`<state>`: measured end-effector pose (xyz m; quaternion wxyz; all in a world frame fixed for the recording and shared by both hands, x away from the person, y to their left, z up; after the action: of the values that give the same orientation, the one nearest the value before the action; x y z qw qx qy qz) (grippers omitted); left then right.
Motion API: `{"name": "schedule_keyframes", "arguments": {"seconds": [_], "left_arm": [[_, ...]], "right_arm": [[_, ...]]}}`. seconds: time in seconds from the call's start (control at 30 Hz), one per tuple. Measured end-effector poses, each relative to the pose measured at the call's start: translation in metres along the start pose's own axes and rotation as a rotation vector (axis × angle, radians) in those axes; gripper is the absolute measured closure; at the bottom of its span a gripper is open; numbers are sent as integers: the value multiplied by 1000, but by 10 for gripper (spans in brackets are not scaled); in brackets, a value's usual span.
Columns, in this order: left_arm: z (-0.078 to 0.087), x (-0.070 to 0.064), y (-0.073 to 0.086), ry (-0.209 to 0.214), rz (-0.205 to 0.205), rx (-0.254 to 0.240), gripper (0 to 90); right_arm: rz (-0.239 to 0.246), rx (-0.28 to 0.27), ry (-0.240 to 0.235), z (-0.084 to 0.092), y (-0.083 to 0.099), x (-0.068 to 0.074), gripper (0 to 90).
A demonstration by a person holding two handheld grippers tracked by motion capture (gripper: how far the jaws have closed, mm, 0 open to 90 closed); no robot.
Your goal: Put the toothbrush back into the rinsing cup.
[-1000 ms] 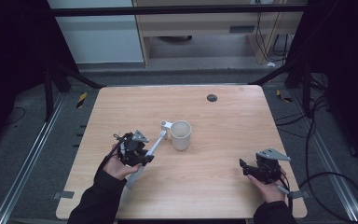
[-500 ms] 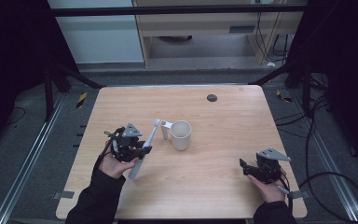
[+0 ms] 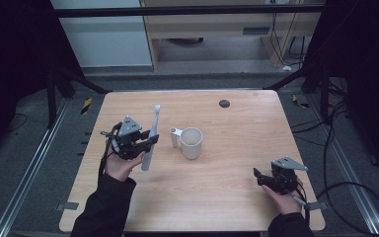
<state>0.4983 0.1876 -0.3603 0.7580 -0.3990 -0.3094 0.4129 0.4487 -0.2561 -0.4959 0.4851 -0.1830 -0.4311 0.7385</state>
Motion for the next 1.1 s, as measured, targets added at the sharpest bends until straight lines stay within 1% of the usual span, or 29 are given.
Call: {"name": "schedule_keyframes", "arguments": {"seconds": [0.1,0.33,0.5,0.7,0.73,0.8,0.87,0.93,1.0,1.1], "left_arm": [[-3,3,-5,-9,18,-25,675],[-9,4,-15,-58,48,-96,675],[-12,4,-23,-65,89,-147,675],[-13,3,-33,-72,119,-199,675],[-14,2,-35,-71,123,-211,675],[-16,1,-38,-68,131,-217,675],[-18,-1,-41,-78,133,-228,675],[-19,-2,-45,-82,137,-246,675],[-20,-4,-48,-79,149,-265,675],[-23,-8,-53,-77,157,-293,675]], "right_arm": [[1,0,2,0,0,-1,271],[0,0,2,0,0,-1,271],[0,-1,1,0,0,-1,271],[-1,0,0,0,0,-1,271],[-1,0,0,0,0,-1,271],[-4,2,0,0,1,-1,271],[-4,0,-1,0,1,-1,271],[-4,1,-1,0,1,-1,271],[-4,0,-2,0,1,-1,271],[-2,1,-3,0,1,-1,271]]}}
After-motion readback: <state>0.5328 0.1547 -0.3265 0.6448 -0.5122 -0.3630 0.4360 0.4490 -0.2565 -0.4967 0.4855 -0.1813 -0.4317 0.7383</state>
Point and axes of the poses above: each handheld gripper's, and its own axes: z roughly backward along the jaws, y roughly out of its underside, x roughly to its left, the point moved 1 cm from there along -z, roughly forward along the jaws, and after that the axes turned 12 degrees about -y, right-handed, at the moved point
